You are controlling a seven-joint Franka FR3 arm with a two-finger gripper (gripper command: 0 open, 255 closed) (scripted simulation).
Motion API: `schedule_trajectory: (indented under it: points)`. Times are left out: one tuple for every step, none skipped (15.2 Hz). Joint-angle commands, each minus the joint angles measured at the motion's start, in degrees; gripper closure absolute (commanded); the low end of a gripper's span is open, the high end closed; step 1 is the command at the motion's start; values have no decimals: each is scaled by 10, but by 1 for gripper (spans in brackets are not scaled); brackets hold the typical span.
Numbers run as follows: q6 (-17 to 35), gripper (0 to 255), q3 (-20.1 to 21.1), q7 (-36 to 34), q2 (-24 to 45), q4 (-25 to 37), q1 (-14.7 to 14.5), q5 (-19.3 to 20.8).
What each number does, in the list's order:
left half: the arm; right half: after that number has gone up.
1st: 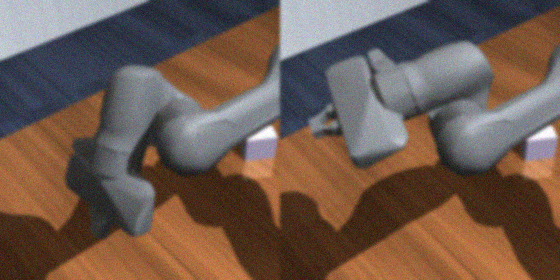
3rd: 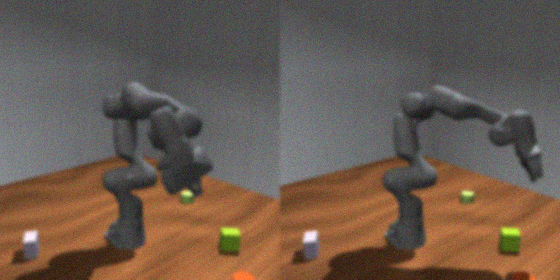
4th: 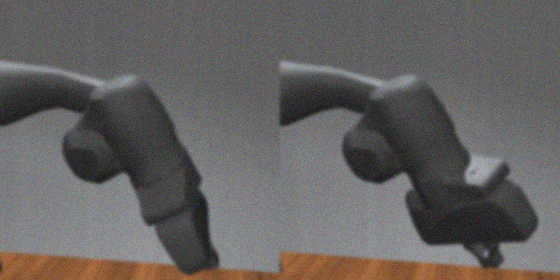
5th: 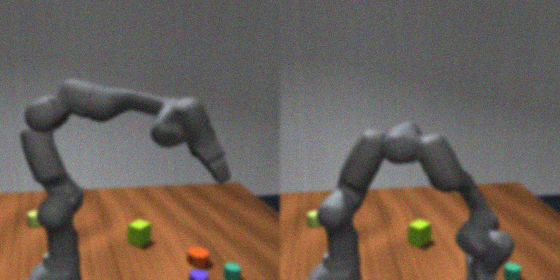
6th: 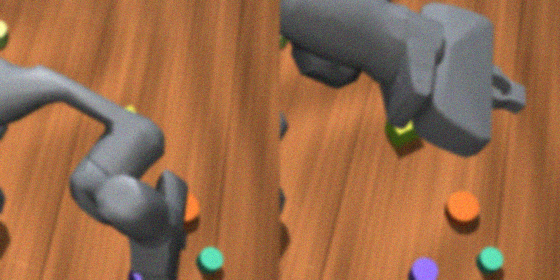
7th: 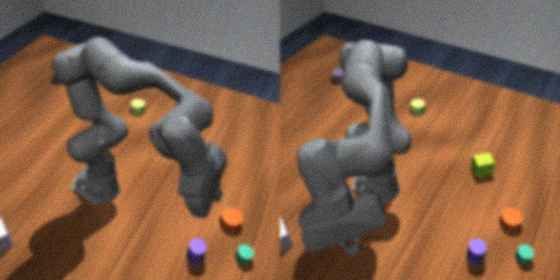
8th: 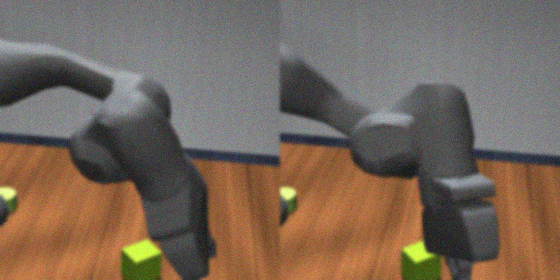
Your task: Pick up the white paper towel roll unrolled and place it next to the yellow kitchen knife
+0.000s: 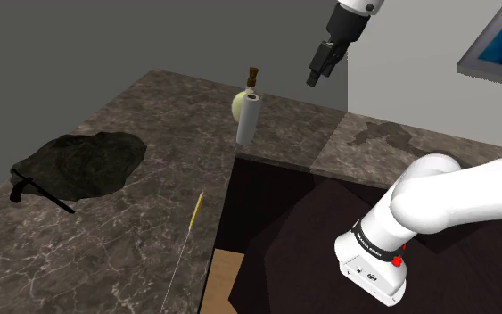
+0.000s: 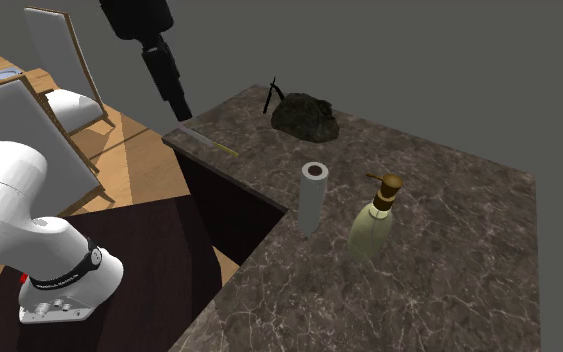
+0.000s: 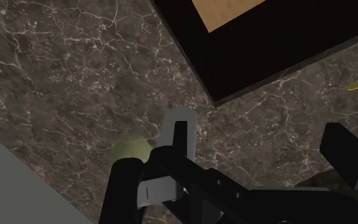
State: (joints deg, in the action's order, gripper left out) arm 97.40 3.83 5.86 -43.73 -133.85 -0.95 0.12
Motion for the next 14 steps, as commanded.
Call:
schedule_trajectory:
  points:
    - [0, 0, 0, 0, 0, 0, 0, 0]
    - [16, 0, -2, 5, 19, 2, 1, 2]
    - [31, 0, -5, 10, 38, 4, 1, 4]
    - [46, 0, -7, 15, 57, 7, 2, 6]
    - [61, 0, -9, 20, 77, 11, 3, 7]
    - [75, 0, -11, 24, 98, 16, 3, 9]
    - [89, 0, -13, 29, 118, 21, 4, 11]
    - [102, 0, -15, 34, 139, 27, 4, 12]
    - [114, 0, -16, 38, 160, 34, 5, 13]
    - [126, 0, -18, 43, 182, 42, 5, 15]
    - [138, 0, -19, 47, 203, 51, 6, 16]
    - [149, 0, -21, 51, 225, 60, 6, 17]
    - [159, 0, -22, 56, 247, 70, 7, 18]
    - [169, 0, -23, 60, 269, 81, 7, 19]
